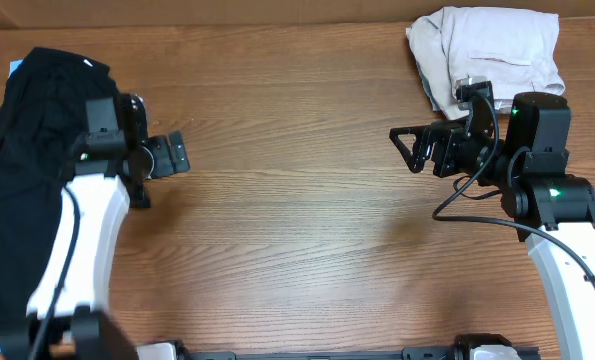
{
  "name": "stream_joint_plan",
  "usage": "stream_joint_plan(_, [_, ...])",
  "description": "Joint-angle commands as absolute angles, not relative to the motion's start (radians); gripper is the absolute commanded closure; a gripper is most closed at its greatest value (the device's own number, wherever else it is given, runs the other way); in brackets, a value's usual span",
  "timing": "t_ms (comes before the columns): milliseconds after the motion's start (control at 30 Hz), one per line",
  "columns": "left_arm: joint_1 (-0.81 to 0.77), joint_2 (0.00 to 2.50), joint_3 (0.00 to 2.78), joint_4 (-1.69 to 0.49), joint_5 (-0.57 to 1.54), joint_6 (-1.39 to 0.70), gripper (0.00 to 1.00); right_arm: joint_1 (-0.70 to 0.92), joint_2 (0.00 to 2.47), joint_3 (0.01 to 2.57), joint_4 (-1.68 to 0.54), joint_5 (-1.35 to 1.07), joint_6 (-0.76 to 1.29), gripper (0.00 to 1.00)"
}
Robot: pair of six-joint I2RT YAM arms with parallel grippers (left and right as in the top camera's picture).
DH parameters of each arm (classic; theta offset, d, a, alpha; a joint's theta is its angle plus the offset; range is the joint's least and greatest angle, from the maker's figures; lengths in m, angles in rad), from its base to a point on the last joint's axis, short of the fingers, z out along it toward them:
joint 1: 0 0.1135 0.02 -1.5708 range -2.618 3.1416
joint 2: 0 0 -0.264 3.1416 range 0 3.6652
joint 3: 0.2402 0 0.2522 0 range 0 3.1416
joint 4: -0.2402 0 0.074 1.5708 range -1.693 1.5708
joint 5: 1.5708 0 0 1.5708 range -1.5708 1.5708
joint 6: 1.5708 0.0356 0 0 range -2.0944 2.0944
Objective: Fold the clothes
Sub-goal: 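Reach the left gripper toward the crumpled black T-shirt at left, then grasp the black T-shirt edge with the left gripper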
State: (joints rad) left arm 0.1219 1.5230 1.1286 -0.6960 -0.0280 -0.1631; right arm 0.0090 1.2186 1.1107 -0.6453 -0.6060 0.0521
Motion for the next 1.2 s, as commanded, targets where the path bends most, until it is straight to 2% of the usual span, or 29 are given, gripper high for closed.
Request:
stream_joint_plan(0, [0.178, 1.642, 1.142, -0.696, -0.087, -0.260, 0.00, 0.016, 1.214, 1.124, -0.640, -0.596, 0.057, 0.00])
stream_joint_plan(233, [0.218, 1.747, 1.142, -0.667, -0.067, -0.254, 0.05, 0.016, 1.225, 1.118, -0.642, -0.585, 0.057, 0.01])
stream_joint_plan(333, [0.218, 1.754, 1.142, -0.649, -0.090, -0.247, 0.14, 0.016, 1.249, 1.118, -0.644, -0.585, 0.057, 0.12])
stream_joint_plan(533, [0.219, 1.756, 1.142, -0.627, -0.168, -0.247, 0.28, 0.018, 1.294, 1.118, -0.662, -0.585, 0.057, 0.19])
stream_joint_plan(633, [0.218, 1.766, 1.142, -0.597, -0.167, -0.252, 0.23, 0.018, 1.317, 1.118, -0.660, -0.585, 0.057, 0.19])
stream_joint_plan(833, [0.218, 1.795, 1.142, -0.577, -0.165, -0.266, 0.27, 0.018, 1.336, 1.118, -0.659, -0.585, 0.056, 0.19])
stream_joint_plan(900, [0.218, 1.814, 1.142, -0.570, -0.164, -0.267, 0.32, 0.018, 1.336, 1.118, -0.659, -0.579, 0.056, 0.20])
stream_joint_plan(1000, [0.218, 1.844, 1.142, -0.567, -0.164, -0.270, 0.44, 0.018, 1.336, 1.118, -0.660, -0.577, 0.056, 0.19])
stream_joint_plan(1167, [0.218, 1.853, 1.142, -0.568, -0.163, -0.270, 0.48, 0.018, 1.336, 1.118, -0.659, -0.577, 0.056, 0.20])
